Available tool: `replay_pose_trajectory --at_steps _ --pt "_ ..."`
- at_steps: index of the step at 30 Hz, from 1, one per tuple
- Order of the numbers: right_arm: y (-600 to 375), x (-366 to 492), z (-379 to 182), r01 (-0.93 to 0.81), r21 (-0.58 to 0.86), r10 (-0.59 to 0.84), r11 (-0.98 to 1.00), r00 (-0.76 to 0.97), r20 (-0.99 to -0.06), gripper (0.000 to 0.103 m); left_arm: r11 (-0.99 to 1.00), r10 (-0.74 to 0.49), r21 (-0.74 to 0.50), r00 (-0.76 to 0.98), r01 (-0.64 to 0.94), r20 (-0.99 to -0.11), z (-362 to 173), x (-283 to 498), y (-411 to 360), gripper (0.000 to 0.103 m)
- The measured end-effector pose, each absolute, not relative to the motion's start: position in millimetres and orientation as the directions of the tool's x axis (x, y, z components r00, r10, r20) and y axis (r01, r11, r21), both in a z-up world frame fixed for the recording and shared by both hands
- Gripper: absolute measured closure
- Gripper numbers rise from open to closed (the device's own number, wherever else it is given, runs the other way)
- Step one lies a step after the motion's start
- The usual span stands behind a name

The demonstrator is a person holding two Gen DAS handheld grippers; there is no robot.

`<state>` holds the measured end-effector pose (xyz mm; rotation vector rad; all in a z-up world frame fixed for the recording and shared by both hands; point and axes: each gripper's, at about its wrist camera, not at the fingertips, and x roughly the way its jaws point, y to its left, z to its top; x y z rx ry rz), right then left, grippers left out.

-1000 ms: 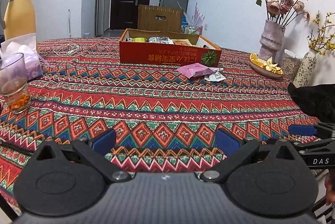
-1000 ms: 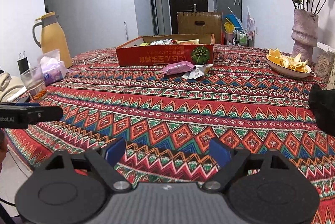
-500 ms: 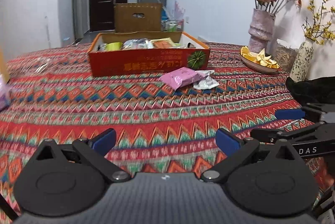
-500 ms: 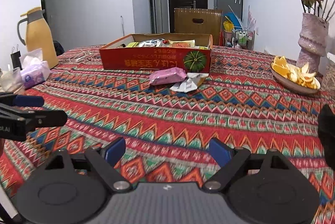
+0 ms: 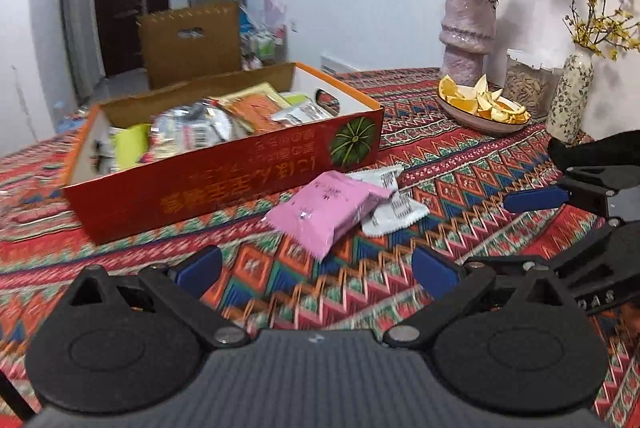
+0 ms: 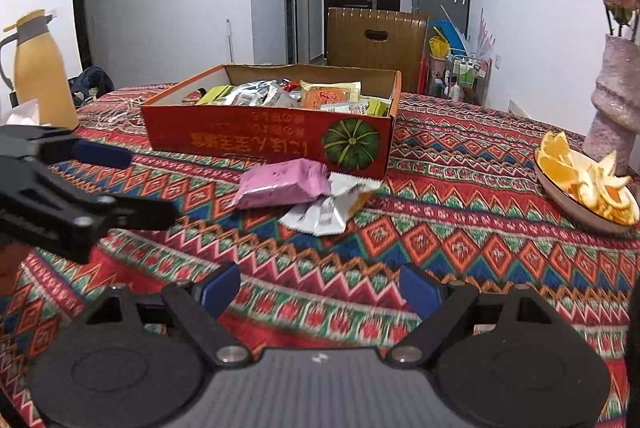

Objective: Organize snacks
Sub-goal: 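Grasp the pink packet with the left tool while the right grasps a white wrapper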

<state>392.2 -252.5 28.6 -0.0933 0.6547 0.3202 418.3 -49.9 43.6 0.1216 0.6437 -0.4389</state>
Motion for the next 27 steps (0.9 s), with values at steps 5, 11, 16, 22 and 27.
replay_pose_trajectory --at_steps 5,11,16,22,27 --pt "-252.0 421.5 27.9 -0.33 -0.009 0.253 0.944 0.742 -0.62 0.017 0.857 -0.409 -0.016 0.661 0.515 -0.629 23.2 466.4 -62.0 0.0" --pt "-258.3 448.7 27.2 -0.314 -0.02 0.233 0.949 0.744 -0.627 0.017 0.807 -0.472 -0.011 0.633 0.591 -0.614 6.5 508.5 -77.8 0.0" --pt "-259.4 462.6 21.4 -0.332 0.019 0.266 0.943 0.717 -0.644 0.017 0.8 -0.511 -0.104 0.581 0.591 -0.633 -7.5 530.4 -78.9 0.002" --pt "-250.5 478.2 11.2 -0.35 0.059 0.301 0.935 0.694 -0.654 0.017 0.787 -0.544 -0.128 0.582 0.604 -0.604 -4.0 518.0 -63.3 0.028" --pt "-238.8 492.2 4.0 -0.355 0.061 0.307 0.933 0.695 -0.65 0.019 0.864 -0.423 -0.077 0.635 0.497 -0.647 2.4 502.9 -42.7 0.029"
